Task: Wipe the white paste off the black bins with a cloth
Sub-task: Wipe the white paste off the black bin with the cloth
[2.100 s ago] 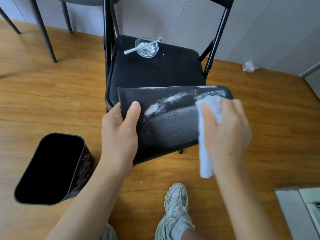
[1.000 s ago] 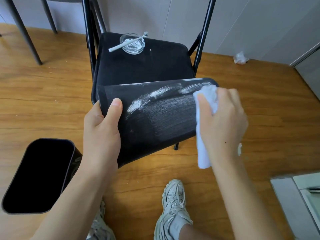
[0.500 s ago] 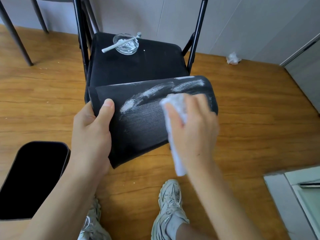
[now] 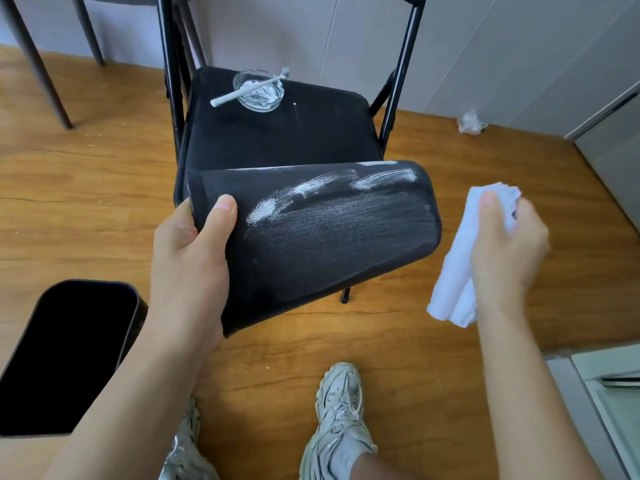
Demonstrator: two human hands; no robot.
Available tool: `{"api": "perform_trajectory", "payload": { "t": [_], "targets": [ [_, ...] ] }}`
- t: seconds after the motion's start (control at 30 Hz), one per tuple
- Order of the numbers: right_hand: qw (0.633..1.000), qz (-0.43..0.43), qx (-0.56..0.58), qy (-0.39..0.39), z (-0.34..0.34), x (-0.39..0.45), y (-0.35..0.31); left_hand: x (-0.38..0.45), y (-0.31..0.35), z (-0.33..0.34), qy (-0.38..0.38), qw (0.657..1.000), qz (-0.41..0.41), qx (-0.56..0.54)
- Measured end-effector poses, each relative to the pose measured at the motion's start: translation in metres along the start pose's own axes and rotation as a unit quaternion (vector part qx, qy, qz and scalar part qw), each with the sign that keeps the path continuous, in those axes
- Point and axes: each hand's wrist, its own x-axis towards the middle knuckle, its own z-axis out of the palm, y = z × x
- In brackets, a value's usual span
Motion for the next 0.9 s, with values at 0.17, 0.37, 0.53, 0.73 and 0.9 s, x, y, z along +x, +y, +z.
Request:
{"api": "perform_trajectory", "payload": {
  "t": [0.17, 0.37, 0.53, 0.73, 0.9],
  "targets": [
    [0.978, -0.164, -0.019, -0.125, 0.005, -0.029, -0.058, 0.000, 0.002, 0.000, -0.005, 1.000, -0.007, -0.008],
    [0.972, -0.199, -0.083, -0.088, 0.019, -0.035, -0.046, 0.000, -0.001, -0.002, -0.006, 1.000, -0.007, -0.001],
    [0.991, -0.046, -0.117, -0.037, 0.002, 0.003, 0.004, 0.000, 0.000, -0.002, -0.009, 1.000, -0.006, 0.002],
    [0.994, -0.092, -0.034, -0.053, -0.008, -0.006, -0.033, 0.002, 0.000, 0.000, 0.001, 1.000, 0.000, 0.006],
    [0.969, -0.235, -0.001, -0.075, 0.004, -0.079, -0.083, 0.003, 0.001, 0.000, 0.005, 1.000, 0.001, 0.004]
  ]
}}
